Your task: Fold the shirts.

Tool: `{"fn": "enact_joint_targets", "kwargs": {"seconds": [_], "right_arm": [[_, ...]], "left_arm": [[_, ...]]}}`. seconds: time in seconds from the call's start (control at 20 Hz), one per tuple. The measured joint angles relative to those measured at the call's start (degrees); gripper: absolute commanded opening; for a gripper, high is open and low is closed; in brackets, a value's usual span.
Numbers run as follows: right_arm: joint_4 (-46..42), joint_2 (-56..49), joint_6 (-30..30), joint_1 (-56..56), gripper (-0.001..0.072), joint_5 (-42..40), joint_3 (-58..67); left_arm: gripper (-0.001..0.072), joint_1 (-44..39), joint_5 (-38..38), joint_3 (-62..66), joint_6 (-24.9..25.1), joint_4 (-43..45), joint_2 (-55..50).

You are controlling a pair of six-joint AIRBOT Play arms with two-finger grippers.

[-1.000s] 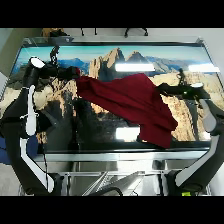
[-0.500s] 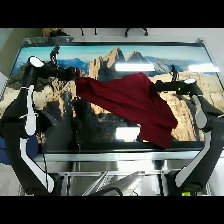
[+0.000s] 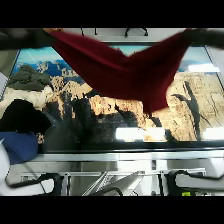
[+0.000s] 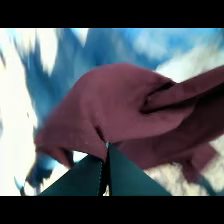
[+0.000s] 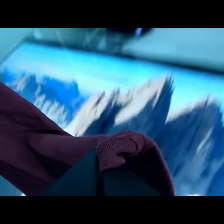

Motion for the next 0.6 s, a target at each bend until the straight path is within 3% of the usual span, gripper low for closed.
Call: {"fn": "enact_joint_targets", "kwargs": {"seconds": [0.3,0.45,0.6], "right_arm": [[-5.16,23.04,-4.07,-2.6,0.0015,-5.25,1.09],[-5.44,24.57,-5.88,-2.89,0.0016,-6.32,1.2],[-3.17,18.95,-6.64,-2.93,0.0016,-3.15,1.03]], "left_arm": [[0.001,5.99,6.91,-0.35,2.64,2.47,29.42],[0.001,9.68,7.98,-0.44,3.93,3.52,33.31],[0.0011,10.58,6.21,-0.55,4.59,2.34,28.35]]}}
